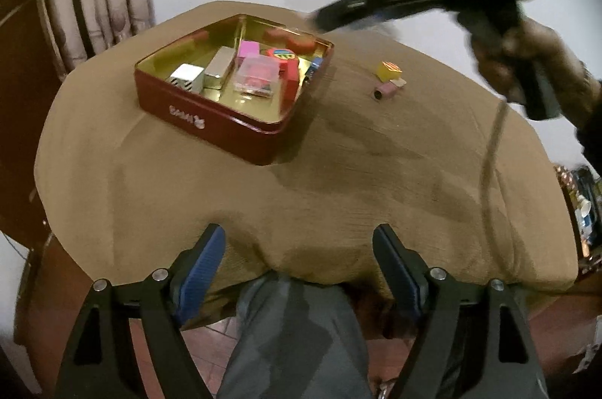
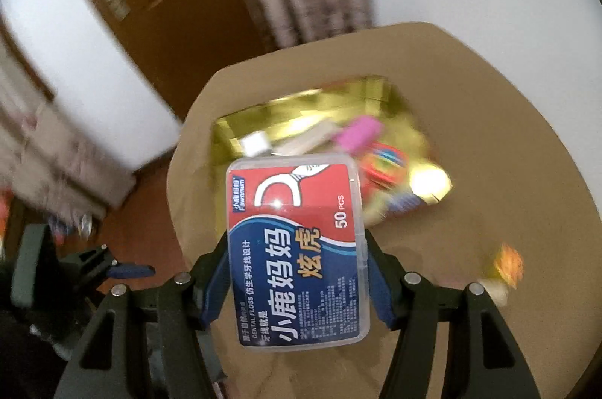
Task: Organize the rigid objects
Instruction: 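Carry the floss box into the gold tin and open the right tool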
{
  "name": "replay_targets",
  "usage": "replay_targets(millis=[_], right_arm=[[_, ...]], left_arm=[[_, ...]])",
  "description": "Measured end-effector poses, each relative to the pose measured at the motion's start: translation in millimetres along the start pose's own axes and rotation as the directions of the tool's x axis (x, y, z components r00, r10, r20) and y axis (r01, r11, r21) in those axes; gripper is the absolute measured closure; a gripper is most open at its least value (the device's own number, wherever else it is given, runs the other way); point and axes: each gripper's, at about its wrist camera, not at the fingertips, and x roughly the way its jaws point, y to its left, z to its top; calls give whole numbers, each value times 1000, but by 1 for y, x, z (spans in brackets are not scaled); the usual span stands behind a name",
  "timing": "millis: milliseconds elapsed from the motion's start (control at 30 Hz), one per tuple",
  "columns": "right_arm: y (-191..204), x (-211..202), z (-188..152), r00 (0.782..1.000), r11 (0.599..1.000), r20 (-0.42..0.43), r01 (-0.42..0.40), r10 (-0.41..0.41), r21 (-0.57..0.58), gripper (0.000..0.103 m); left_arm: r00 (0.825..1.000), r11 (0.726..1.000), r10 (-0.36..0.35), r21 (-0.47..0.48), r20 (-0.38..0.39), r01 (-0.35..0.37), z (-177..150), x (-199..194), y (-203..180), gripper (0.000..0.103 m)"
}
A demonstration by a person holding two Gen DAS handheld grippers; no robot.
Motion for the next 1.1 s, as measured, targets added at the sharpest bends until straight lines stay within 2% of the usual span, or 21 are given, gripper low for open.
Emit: replay_targets(millis=[167, 300, 500, 633, 700, 900, 1000, 1100], right_arm=[[11, 61, 21, 994, 999, -110, -32, 27, -39, 39], [23, 102, 27, 981, 997, -192, -49, 37, -59, 39], [16, 144, 29, 961, 998, -276, -10, -10, -70, 39], [19, 158, 30, 961, 992, -264, 55, -83, -111, 39], [19, 162, 31, 953, 981, -256, 129, -163, -146, 40], [10, 160, 27, 961, 984, -222, 148, -167, -99, 39], [23, 150, 16, 962, 977, -187, 181, -200, -111, 39], [33, 140, 5, 974, 980, -140, 160, -176, -121, 39]], left_arm=[[1000, 1000, 3, -28, -2, -3, 0, 0, 16, 25], [999, 998, -33, -54, -16, 32, 1, 3, 22, 25], [997, 997, -52, -56, -54, 49, -2, 12, 24, 24], [998, 998, -39, -43, -51, 37, -3, 14, 22, 24], [998, 999, -29, -31, -51, 28, -5, 16, 20, 24], [998, 1000, -26, -16, -63, 25, -12, 21, 16, 24], [997, 999, -25, -22, -66, 24, -14, 23, 17, 24], [997, 999, -28, -26, -75, 26, -13, 24, 17, 24]])
